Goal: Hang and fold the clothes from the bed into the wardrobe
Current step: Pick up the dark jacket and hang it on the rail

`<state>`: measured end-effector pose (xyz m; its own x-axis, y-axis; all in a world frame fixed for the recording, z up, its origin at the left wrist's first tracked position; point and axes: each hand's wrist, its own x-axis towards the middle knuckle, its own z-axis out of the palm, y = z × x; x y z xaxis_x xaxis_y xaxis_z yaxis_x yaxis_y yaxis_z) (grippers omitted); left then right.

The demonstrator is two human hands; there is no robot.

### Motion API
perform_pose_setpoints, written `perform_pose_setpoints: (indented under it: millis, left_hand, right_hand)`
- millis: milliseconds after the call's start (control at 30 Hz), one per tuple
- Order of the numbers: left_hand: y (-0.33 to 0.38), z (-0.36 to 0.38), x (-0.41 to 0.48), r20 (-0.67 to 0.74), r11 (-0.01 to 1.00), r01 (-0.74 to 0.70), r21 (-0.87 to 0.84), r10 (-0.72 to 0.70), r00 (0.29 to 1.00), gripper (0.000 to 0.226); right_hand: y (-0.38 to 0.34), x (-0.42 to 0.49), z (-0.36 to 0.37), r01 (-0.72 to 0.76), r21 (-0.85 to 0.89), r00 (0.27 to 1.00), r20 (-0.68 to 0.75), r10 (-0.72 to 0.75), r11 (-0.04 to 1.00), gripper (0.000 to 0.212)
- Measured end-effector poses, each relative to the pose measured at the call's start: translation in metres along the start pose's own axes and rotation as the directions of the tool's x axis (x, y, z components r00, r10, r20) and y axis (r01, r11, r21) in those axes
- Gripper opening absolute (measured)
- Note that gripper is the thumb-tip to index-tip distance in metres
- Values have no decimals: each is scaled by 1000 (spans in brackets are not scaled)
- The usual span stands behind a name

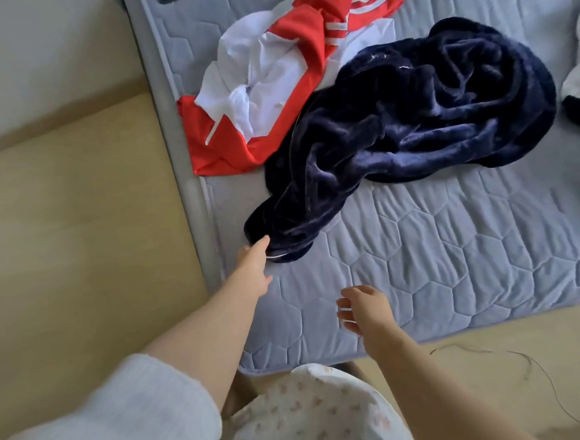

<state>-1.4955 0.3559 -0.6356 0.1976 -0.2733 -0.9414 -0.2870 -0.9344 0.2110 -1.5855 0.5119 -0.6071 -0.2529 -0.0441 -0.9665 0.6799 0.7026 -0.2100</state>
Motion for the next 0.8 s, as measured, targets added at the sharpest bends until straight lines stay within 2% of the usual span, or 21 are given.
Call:
perform_pose_setpoints:
  millis: [67, 133, 200, 300, 400, 567, 700, 800]
  left_hand:
    - [1, 10, 4, 57, 992, 4, -127, 3, 998, 40]
    - [0, 16, 2, 33, 990, -41, -136, 46, 998, 15]
    - [-1, 18, -6, 17, 992, -123, -13, 123, 992, 19]
    - [-5, 9, -31, 94, 935, -298, 194, 285, 954, 17]
    - [-7, -9, -68, 162, 879, -393, 269, 361, 919, 14]
    - [9, -50, -146, 147, 852, -506, 137, 488, 860, 11]
    - [29, -72, -204, 112, 836, -544, -68, 548, 829, 7]
    - [43, -76, -246, 168, 814, -559, -157, 580, 797, 9]
  right_hand:
    - [3, 6, -3, 5, -7, 1000, -9, -5, 1000, 12]
    - [2, 5, -6, 2, 9, 1000, -12, -2, 1000, 14]
    - [-1, 0, -6, 5, 48, 1000, -7, -4, 999, 13]
    - [-10, -21, -8, 62, 65, 998, 19, -64, 996, 14]
    - [-23, -46, -10, 135, 44, 990, 24, -136, 990, 13]
    - [-52, -120, -24, 292, 85, 955, 20, -295, 953, 10]
    - [-65, -182, -37, 421, 126, 904, 21, -426, 898, 14]
    - [-68, -217, -48, 501, 132, 862, 8, -506, 855, 18]
